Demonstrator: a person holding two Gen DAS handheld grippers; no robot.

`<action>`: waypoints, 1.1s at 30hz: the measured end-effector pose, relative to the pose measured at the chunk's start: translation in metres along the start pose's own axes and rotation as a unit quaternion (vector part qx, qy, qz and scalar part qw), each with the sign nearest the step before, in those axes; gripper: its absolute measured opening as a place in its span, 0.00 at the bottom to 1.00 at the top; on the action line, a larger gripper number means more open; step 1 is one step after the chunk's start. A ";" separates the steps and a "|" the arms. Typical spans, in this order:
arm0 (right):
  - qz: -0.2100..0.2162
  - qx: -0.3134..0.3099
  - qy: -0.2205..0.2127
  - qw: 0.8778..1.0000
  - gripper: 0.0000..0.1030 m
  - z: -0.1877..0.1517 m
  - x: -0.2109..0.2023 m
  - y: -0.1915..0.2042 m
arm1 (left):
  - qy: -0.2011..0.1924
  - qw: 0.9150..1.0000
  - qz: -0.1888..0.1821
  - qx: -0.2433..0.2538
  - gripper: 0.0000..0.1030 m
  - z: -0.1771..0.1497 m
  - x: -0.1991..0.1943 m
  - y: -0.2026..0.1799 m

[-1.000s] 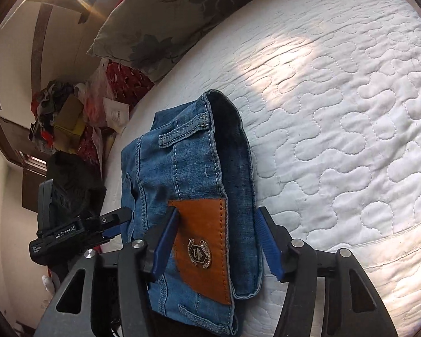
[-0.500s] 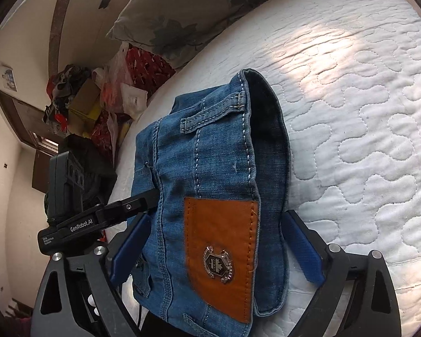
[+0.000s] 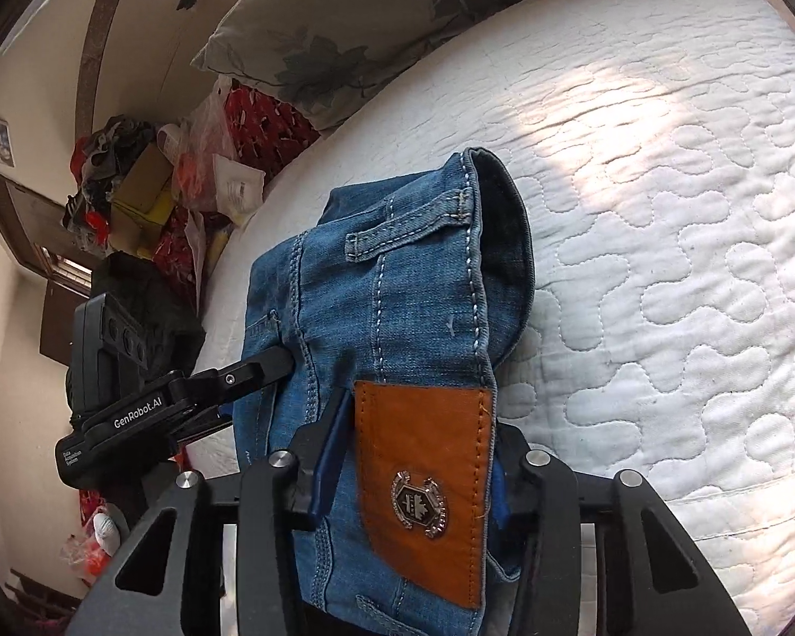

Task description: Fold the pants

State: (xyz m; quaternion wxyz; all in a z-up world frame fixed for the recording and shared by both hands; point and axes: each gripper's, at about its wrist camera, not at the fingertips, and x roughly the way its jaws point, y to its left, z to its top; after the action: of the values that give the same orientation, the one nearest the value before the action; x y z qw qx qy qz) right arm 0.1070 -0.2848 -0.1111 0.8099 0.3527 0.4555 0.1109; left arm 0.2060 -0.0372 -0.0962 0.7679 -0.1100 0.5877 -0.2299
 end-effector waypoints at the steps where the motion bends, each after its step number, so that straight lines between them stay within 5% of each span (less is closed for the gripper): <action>1: 0.002 -0.008 -0.001 1.000 0.40 0.002 -0.002 0.005 | -0.001 1.000 -0.011 -0.008 0.56 0.000 -0.003 0.003; 5: 0.013 -0.037 -0.015 0.999 0.40 0.014 -0.008 0.028 | -0.015 0.998 -0.051 -0.042 0.49 0.009 -0.023 0.012; 11: 0.048 -0.072 -0.048 0.995 0.44 0.062 0.004 0.078 | -0.106 0.993 -0.036 -0.022 0.54 0.066 -0.075 0.008; 15: -0.042 -0.085 -0.048 0.994 0.63 0.097 0.037 0.087 | -0.099 0.991 0.091 -0.006 0.62 0.108 -0.062 0.023; 21: -0.082 -0.087 -0.058 0.991 0.71 0.076 0.024 0.077 | -0.149 0.970 0.190 -0.020 0.62 0.060 -0.081 0.057; 28: -0.145 -0.105 -0.011 0.984 1.00 0.024 0.012 0.077 | -0.204 0.959 0.185 -0.062 0.62 0.001 -0.095 0.046; 33: -0.142 -0.137 -0.039 0.979 1.00 -0.005 -0.019 0.099 | -0.214 0.959 0.179 -0.040 0.81 -0.018 -0.108 0.022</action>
State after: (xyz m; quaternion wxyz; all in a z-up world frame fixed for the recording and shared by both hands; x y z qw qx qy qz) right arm 0.1067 -0.2204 -0.0339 0.8752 0.1737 0.4496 0.0424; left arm 0.1716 0.0357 -0.0193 0.8994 -0.0804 0.4281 -0.0353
